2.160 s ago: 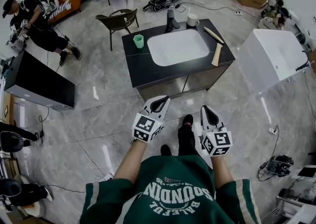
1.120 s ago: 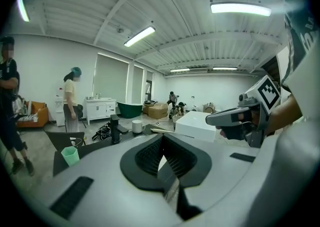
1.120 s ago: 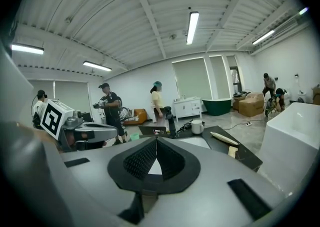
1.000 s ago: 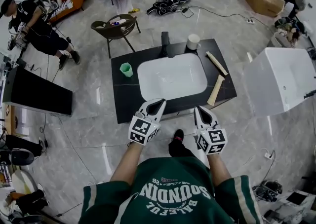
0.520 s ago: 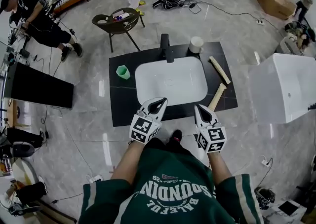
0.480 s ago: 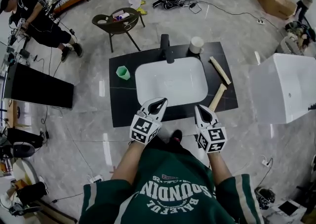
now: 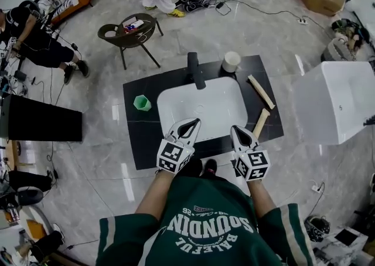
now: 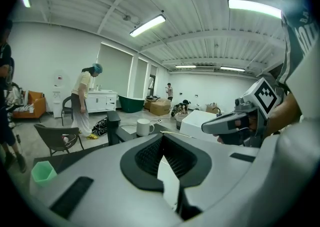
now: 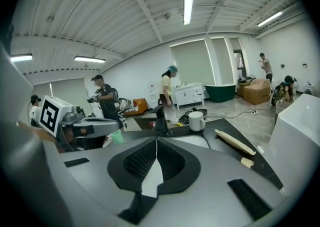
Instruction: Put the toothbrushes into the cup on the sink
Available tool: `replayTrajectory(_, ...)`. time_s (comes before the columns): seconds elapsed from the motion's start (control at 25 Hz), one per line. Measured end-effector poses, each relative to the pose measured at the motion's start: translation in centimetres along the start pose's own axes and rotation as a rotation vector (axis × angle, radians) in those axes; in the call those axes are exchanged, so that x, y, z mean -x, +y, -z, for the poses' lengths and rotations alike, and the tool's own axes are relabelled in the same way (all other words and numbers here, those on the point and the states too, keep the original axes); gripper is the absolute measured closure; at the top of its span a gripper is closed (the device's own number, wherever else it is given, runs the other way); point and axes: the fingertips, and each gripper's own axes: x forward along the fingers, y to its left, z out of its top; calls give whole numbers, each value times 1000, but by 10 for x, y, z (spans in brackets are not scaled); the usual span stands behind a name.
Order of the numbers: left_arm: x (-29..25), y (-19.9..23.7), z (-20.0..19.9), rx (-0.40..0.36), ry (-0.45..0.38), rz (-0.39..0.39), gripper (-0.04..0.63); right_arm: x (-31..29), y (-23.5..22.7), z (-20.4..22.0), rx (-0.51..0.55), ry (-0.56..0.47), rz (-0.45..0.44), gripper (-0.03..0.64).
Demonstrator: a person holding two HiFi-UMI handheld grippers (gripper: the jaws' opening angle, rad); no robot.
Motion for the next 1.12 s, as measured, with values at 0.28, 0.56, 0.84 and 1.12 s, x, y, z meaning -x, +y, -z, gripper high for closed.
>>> replayTrajectory(0.28,-25,28,-5,-16,11,58,584,-33,7,-13,-5,-2,12,575)
replayTrajectory(0.56,-50,33,-2,-17,36,100,584,-54,0,-9,-23,16,-15,574)
replayTrajectory(0.84,-84,30,-5,10,55,91,584,-63,-41,-1,-22,99,-35,565)
replayTrajectory(1.12,-103,24,-11,8,70,94,584,-67,-94,3,-29,149,27,479)
